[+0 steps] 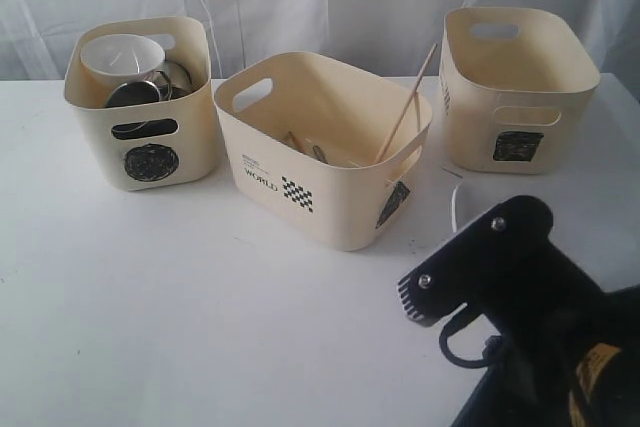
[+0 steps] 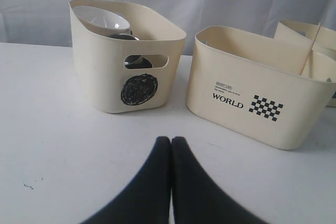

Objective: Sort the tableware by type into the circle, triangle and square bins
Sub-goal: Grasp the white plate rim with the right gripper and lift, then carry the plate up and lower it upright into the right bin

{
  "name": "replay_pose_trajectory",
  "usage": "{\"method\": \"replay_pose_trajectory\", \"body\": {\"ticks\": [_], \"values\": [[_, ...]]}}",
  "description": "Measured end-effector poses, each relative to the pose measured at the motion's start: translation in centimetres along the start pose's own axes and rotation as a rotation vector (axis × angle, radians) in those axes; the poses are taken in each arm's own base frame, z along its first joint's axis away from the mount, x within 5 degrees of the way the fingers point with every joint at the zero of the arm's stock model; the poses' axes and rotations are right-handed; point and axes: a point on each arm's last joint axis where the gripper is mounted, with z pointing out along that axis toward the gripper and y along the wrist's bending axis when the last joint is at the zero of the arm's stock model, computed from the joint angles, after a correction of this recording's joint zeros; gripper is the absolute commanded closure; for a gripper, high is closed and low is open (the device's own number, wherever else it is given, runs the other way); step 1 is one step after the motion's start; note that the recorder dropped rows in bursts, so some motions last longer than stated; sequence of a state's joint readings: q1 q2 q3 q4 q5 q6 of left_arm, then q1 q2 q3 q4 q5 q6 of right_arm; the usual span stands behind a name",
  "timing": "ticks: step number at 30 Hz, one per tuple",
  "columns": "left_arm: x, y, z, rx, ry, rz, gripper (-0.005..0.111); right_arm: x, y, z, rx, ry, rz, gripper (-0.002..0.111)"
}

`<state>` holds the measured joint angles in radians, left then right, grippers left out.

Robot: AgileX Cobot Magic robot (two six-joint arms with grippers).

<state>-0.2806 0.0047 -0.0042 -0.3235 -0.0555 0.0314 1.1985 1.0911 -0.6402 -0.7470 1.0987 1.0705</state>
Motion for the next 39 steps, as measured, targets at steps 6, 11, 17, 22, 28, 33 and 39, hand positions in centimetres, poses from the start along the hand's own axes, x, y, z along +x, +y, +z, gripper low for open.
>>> {"method": "replay_pose_trajectory", "body": {"ticks": [6, 11, 17, 22, 28, 33, 39], "values": [[0.0, 0.0, 0.0, 0.000, 0.000, 0.000, 0.107, -1.7, -1.5, -2.6, -0.017, -0.070, 0.078, 0.108], [0.0, 0.0, 0.0, 0.000, 0.000, 0.000, 0.107, -4.4, -3.2, -5.9, -0.055, -0.208, 0.093, 0.108], [0.0, 0.0, 0.0, 0.000, 0.000, 0.000, 0.107, -7.5, -5.1, -9.0, 0.012, -0.384, 0.040, 0.108], [0.0, 0.0, 0.0, 0.000, 0.000, 0.000, 0.107, -9.1, -7.0, -8.9, 0.071, -0.438, 0.071, 0.108], [0.0, 0.0, 0.0, 0.000, 0.000, 0.000, 0.107, -12.9, -8.6, -5.2, 0.091, -0.408, 0.071, 0.108], [0.0, 0.0, 0.0, 0.000, 0.000, 0.000, 0.107, -16.8, -10.0, -3.5, 0.112, -0.455, 0.077, 0.108], [0.0, 0.0, 0.0, 0.000, 0.000, 0.000, 0.107, -20.0, -12.3, -2.3, 0.130, -0.530, 0.117, 0.108]]}}
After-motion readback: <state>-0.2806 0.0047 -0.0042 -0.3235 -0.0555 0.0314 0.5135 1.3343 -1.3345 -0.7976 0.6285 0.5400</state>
